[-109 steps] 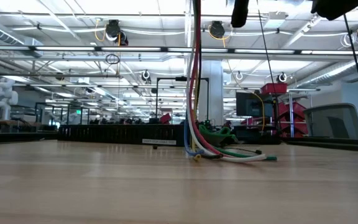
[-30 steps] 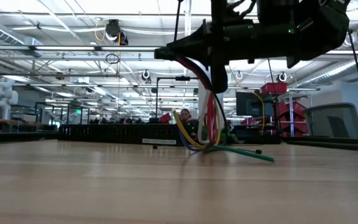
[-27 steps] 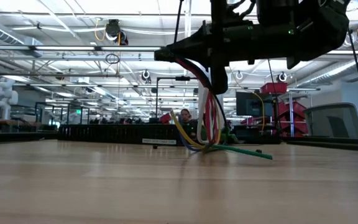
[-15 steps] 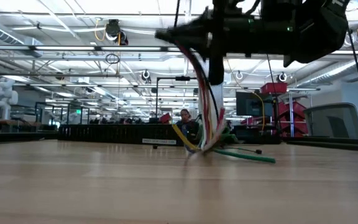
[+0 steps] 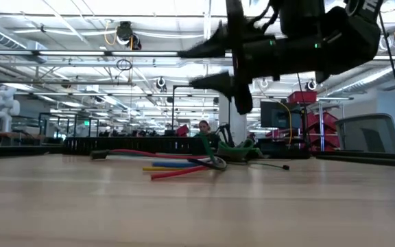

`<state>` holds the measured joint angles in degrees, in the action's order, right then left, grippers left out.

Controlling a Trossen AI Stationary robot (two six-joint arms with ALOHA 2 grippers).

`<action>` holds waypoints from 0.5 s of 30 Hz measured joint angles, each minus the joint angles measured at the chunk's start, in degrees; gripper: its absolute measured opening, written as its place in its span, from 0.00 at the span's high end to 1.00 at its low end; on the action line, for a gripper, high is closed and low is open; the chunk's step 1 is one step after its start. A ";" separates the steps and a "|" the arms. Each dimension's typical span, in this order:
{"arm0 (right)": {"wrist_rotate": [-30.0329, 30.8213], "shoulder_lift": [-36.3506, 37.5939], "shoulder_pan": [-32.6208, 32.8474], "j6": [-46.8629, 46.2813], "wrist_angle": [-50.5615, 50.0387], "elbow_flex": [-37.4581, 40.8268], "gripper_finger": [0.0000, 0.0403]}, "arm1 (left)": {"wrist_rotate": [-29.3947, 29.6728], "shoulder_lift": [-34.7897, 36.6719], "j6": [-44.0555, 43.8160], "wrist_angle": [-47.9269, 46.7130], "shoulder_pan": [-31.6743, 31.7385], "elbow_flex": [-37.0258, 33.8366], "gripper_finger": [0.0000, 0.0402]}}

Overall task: Ziptie cables
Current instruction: Wrap the cable wires with the black zip tie

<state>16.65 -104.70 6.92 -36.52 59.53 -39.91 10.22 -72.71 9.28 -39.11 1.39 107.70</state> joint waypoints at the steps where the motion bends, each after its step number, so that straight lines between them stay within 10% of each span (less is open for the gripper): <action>1: -0.13 -0.22 -0.30 0.66 -0.91 0.01 0.33 | 0.19 0.45 -0.04 -0.49 -0.04 0.09 0.72; 15: 0.03 18.64 -10.53 19.24 -3.29 -0.93 0.26 | -7.88 -4.51 -6.11 -2.75 -3.01 -13.68 0.72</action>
<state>16.68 -86.06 -3.61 -17.28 56.24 -40.84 2.34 -77.21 3.17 -41.86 -1.62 94.03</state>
